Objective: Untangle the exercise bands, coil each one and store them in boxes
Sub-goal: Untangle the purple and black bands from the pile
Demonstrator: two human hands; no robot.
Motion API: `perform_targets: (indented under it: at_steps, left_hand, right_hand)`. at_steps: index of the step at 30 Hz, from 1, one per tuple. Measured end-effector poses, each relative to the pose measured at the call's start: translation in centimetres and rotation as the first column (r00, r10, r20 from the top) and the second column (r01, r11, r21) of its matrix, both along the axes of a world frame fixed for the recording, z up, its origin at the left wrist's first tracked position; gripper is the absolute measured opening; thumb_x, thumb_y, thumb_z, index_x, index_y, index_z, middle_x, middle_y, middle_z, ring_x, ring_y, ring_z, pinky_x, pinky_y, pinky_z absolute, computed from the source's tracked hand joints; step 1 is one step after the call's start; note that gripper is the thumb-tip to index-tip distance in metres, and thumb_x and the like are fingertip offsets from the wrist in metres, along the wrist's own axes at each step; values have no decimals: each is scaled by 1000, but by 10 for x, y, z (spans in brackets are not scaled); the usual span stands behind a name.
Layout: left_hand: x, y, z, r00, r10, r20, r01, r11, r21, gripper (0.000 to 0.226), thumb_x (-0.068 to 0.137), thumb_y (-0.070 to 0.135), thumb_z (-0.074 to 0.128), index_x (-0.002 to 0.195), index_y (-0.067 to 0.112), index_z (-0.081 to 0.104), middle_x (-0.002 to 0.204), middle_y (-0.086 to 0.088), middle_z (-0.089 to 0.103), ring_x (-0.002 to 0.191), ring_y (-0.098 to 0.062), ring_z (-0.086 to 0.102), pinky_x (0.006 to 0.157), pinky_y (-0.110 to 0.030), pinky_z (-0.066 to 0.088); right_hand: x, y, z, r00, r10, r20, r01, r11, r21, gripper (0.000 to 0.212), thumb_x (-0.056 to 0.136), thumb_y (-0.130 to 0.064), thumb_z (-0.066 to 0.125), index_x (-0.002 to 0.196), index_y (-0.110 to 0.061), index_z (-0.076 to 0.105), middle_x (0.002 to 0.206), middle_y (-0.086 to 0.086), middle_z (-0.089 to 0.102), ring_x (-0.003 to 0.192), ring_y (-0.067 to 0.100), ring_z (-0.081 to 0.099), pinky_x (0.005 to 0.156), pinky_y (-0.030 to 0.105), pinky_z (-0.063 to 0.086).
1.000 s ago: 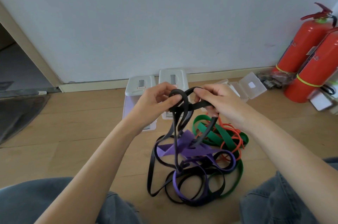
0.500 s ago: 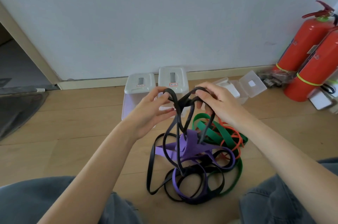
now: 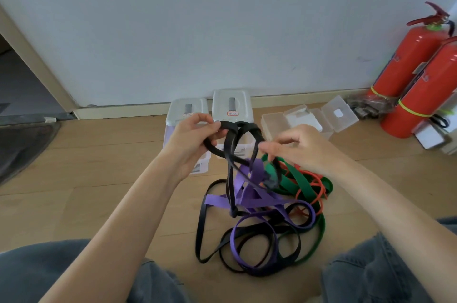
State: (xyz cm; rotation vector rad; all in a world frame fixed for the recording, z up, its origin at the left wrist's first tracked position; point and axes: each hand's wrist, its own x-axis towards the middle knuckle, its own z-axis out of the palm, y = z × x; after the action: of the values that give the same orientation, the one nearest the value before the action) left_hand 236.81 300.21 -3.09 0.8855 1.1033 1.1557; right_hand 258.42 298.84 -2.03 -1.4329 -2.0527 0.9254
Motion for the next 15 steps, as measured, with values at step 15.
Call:
perform_targets:
  at_steps: [15]
  left_hand:
    - [7, -10, 18, 976, -218, 7, 216, 972, 93, 20, 90, 2, 53, 74, 14, 49, 68, -2, 63, 56, -7, 57, 44, -13, 37]
  right_hand:
    - [-37, -1, -22, 974, -34, -222, -23, 968, -250, 16, 87, -21, 64, 98, -11, 70, 94, 11, 69, 80, 10, 59, 60, 13, 45]
